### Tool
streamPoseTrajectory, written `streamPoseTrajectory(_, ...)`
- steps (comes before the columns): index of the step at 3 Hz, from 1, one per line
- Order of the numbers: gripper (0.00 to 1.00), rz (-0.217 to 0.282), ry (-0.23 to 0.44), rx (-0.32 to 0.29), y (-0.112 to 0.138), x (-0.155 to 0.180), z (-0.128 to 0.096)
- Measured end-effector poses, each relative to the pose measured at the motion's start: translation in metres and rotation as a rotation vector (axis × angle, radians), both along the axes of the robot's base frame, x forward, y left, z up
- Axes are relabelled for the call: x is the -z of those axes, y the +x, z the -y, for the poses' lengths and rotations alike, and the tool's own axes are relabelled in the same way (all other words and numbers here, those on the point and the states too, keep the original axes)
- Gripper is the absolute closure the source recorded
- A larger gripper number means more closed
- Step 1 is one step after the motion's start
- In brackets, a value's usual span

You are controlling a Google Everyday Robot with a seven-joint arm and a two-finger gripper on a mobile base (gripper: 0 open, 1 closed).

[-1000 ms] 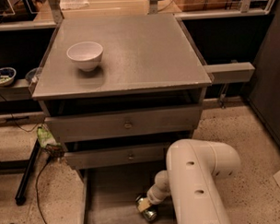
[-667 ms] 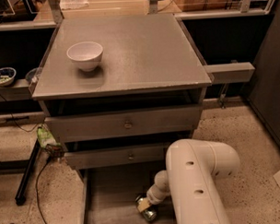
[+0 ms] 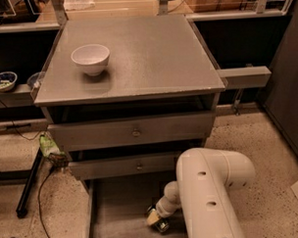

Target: Place green can into bottom drawer

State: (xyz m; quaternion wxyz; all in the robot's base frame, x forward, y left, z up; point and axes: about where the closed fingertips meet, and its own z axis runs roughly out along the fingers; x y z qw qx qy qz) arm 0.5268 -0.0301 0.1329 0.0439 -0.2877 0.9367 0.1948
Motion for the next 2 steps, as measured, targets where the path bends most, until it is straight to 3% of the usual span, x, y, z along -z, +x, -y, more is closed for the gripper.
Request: streamPoseTrajectory(2,0.00,0.000,0.000,0.000,-0.0001,0.0001,0.0000)
